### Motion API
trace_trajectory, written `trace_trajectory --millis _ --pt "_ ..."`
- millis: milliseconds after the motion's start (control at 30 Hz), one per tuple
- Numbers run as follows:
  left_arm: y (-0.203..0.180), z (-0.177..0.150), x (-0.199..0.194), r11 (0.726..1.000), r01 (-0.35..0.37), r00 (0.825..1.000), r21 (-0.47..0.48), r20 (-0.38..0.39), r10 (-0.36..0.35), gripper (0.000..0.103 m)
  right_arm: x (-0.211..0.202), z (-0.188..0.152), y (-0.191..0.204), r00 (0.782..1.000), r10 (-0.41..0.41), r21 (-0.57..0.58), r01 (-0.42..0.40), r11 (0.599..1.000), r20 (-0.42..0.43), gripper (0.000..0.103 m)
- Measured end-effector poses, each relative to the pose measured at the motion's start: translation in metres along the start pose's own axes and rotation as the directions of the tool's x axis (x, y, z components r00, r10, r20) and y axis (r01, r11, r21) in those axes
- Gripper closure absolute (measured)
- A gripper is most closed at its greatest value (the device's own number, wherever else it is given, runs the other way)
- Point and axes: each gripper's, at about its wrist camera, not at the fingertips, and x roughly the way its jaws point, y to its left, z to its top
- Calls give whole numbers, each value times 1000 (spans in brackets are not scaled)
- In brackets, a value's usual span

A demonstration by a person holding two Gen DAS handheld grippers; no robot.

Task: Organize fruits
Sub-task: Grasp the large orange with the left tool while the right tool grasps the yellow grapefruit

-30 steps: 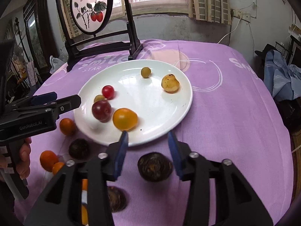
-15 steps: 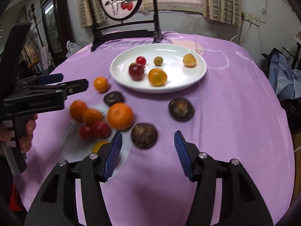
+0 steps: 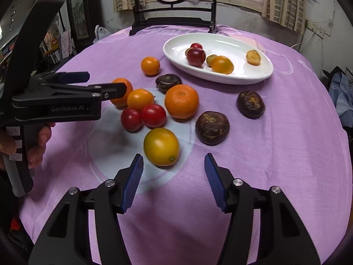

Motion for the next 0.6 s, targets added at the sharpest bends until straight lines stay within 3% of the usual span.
trace_trajectory --millis 167,200,233,600 --pt "8 -2 4 1000 5 1000 -19 3 -4 6 20 7 7 1000 -7 -25 7 1000 -13 45" --pt "9 -2 5 1000 1 1000 -20 5 -1 6 23 8 7 1000 -1 -23 1 1000 -9 48" --pt "10 -3 6 1000 -3 1000 -19 9 3 6 25 8 7 1000 6 -21 -6 1000 -10 64" --pt "9 -10 19 1000 6 1000 8 -17 -6 6 19 3 -24 997 68 83 -70 994 32 66"
